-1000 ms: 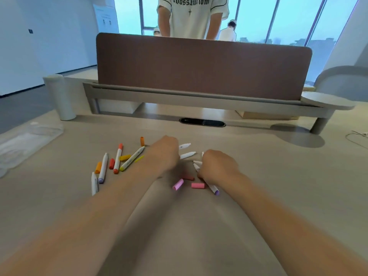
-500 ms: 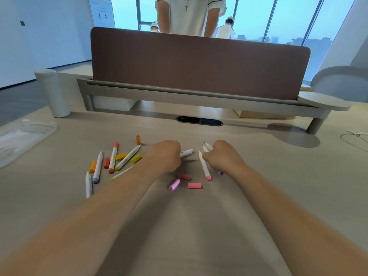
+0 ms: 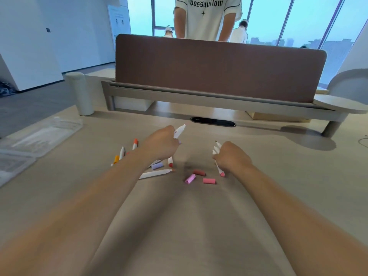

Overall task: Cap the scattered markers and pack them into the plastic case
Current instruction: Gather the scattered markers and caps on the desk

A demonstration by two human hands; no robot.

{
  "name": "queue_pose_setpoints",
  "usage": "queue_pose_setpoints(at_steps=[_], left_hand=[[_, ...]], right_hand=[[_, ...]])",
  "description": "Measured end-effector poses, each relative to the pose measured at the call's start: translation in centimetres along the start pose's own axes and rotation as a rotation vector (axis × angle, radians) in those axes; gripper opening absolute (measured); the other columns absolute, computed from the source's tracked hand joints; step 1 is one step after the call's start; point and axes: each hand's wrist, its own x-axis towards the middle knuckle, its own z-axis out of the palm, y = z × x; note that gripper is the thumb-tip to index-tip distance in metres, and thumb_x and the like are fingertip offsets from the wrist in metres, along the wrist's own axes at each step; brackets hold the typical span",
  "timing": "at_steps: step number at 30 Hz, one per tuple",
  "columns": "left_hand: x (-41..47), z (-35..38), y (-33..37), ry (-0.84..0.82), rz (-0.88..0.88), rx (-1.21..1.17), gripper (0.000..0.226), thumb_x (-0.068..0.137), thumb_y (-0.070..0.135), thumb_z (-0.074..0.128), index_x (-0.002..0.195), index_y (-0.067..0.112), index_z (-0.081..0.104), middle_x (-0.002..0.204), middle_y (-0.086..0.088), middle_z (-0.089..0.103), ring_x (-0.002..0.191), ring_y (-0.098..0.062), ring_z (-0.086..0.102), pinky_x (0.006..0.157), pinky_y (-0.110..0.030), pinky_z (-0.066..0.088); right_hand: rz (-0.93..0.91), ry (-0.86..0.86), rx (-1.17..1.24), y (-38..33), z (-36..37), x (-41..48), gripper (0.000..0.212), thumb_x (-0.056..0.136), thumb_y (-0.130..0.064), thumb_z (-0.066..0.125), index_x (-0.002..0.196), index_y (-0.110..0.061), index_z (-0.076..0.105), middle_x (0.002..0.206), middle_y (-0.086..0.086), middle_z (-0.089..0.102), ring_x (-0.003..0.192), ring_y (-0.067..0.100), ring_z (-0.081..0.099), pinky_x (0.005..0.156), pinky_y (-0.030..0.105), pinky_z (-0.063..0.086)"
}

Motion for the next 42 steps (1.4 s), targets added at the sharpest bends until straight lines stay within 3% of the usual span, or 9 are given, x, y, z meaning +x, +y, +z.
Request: queue_pose_setpoints(at_steps=[3,6,9,15,19,23,28,34,42], left_hand=[[-0.7,-0.3,-1.0,0.002,-0.011,0.023,0.025,0.100,0.033,0.047,0.108,0.011,0.051,0.086,-0.004,0.055,0.071,-0.019,0.055,0.060,-0.033,0.045],[-1.7,-0.5,-2.5,-0.001,-0.063,0.052,0.025,0.100,0.030,0.048,0.116,0.012,0.054,0.106,-0.008,0.061,0.091,-0.028,0.062,0.085,-0.041,0.053],[-3.0,-1.1,-3.8,0.006,-0.059,0.135,0.023,0.100,0.028,0.049,0.118,0.015,0.056,0.113,-0.007,0.062,0.096,-0.027,0.059,0.090,-0.041,0.051],[-5.3,-1.9,-5.5,-0.023,-0.046,0.232,0.017,0.094,0.027,0.056,0.105,0.017,0.062,0.110,-0.008,0.065,0.097,-0.026,0.060,0.079,-0.031,0.046],[-6.2,-1.8,-6.2,-0.055,0.001,0.310,0.022,0.096,0.026,0.052,0.114,0.016,0.060,0.117,-0.009,0.063,0.104,-0.028,0.059,0.078,-0.031,0.043],[-6.0,-1.6,-6.3,-0.108,-0.022,0.285,0.026,0.092,0.034,0.060,0.110,0.016,0.065,0.098,-0.006,0.064,0.086,-0.023,0.058,0.075,-0.030,0.046],[-5.5,-1.2,-6.0,-0.202,-0.004,0.306,0.030,0.087,0.036,0.067,0.109,0.015,0.066,0.093,-0.005,0.062,0.081,-0.021,0.057,0.071,-0.029,0.046],[-5.1,-0.6,-6.2,-0.227,0.034,0.365,0.031,0.091,0.031,0.062,0.114,0.010,0.065,0.098,-0.008,0.064,0.089,-0.024,0.061,0.077,-0.033,0.051],[-4.2,-3.3,-7.8,-0.103,-0.035,0.186,0.013,0.094,0.022,0.054,0.102,0.013,0.050,0.101,-0.007,0.058,0.077,-0.020,0.051,0.060,-0.030,0.037]], right_hand=[[0.000,-0.074,-0.092,0.0,-0.1,-0.8,0.028,0.093,-0.020,0.060,0.119,-0.011,0.063,0.079,0.000,0.066,0.055,0.010,0.048,0.060,0.025,0.035],[0.009,-0.067,-0.145,-0.3,0.4,-1.0,0.012,0.090,-0.020,0.060,0.094,-0.011,0.067,0.090,0.005,0.070,0.080,0.024,0.064,0.067,0.027,0.047],[-0.026,-0.095,-0.157,-1.1,0.7,-1.0,0.038,0.095,-0.018,0.045,0.130,-0.009,0.058,0.132,0.008,0.060,0.116,0.029,0.058,0.093,0.035,0.049],[-0.117,0.036,-0.114,-5.1,0.4,-2.4,0.008,0.092,-0.020,0.055,0.089,-0.013,0.052,0.076,0.002,0.053,0.075,0.025,0.057,0.057,0.030,0.038],[-0.189,0.019,-0.046,-7.6,1.0,-2.7,0.010,0.091,-0.018,0.059,0.088,-0.011,0.052,0.077,0.006,0.057,0.075,0.027,0.062,0.061,0.031,0.043],[-0.228,0.002,0.016,-8.4,1.7,-2.5,0.029,0.094,-0.029,0.061,0.074,-0.015,0.046,0.071,0.005,0.052,0.059,0.019,0.052,0.051,0.029,0.034],[-0.216,-0.003,0.053,-8.6,2.4,-2.1,0.025,0.094,-0.035,0.061,0.088,-0.012,0.053,0.075,0.006,0.055,0.057,0.019,0.053,0.052,0.029,0.036],[-0.166,-0.053,0.120,-8.5,3.1,-1.0,0.031,0.094,-0.041,0.059,0.089,-0.011,0.053,0.073,0.005,0.052,0.064,0.021,0.053,0.060,0.032,0.042],[-0.151,-0.063,0.161,-9.7,4.4,0.4,0.024,0.092,-0.032,0.063,0.089,-0.011,0.052,0.083,0.006,0.055,0.082,0.028,0.057,0.067,0.032,0.041]])
